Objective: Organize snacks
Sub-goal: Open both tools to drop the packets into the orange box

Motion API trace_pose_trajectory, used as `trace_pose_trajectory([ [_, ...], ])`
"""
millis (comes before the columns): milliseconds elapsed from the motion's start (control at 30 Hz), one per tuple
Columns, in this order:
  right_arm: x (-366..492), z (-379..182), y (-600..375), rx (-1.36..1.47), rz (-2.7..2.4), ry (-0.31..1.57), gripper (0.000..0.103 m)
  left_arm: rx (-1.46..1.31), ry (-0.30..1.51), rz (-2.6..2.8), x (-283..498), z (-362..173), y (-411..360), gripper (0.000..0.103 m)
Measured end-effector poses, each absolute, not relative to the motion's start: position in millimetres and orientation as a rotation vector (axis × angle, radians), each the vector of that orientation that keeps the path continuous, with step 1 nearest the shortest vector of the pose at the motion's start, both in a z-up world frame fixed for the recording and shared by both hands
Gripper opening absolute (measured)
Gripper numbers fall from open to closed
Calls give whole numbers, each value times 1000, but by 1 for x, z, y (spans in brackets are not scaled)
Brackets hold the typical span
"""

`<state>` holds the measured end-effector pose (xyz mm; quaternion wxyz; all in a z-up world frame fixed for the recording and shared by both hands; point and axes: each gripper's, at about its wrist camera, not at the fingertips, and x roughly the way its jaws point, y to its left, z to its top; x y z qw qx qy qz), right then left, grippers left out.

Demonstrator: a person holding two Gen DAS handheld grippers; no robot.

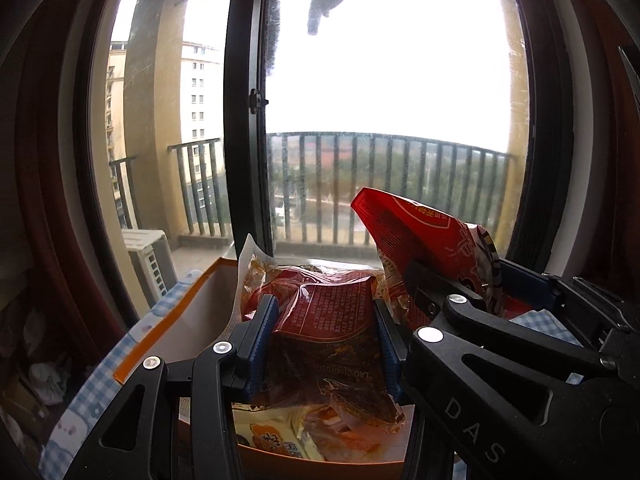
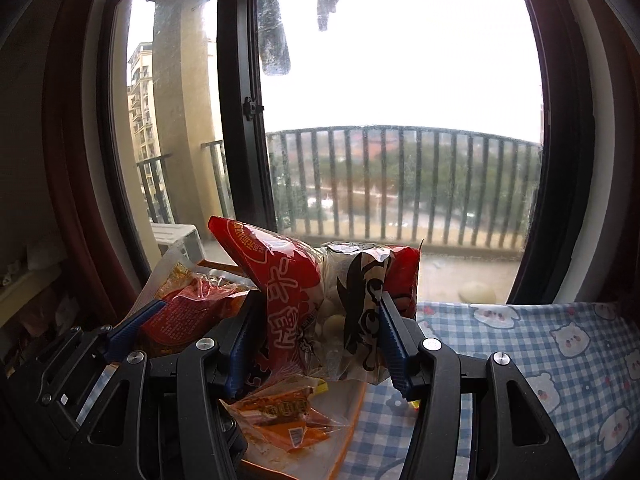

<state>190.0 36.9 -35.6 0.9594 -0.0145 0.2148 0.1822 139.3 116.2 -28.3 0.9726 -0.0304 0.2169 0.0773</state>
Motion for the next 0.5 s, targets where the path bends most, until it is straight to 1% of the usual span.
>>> trace_pose_trajectory([
  [300, 220, -57, 91, -84, 424, 517, 58, -136, 495, 229, 166, -57, 165, 48],
  [500, 244, -71, 112, -90, 457, 598, 58, -163, 567, 255, 176, -71, 179, 54],
])
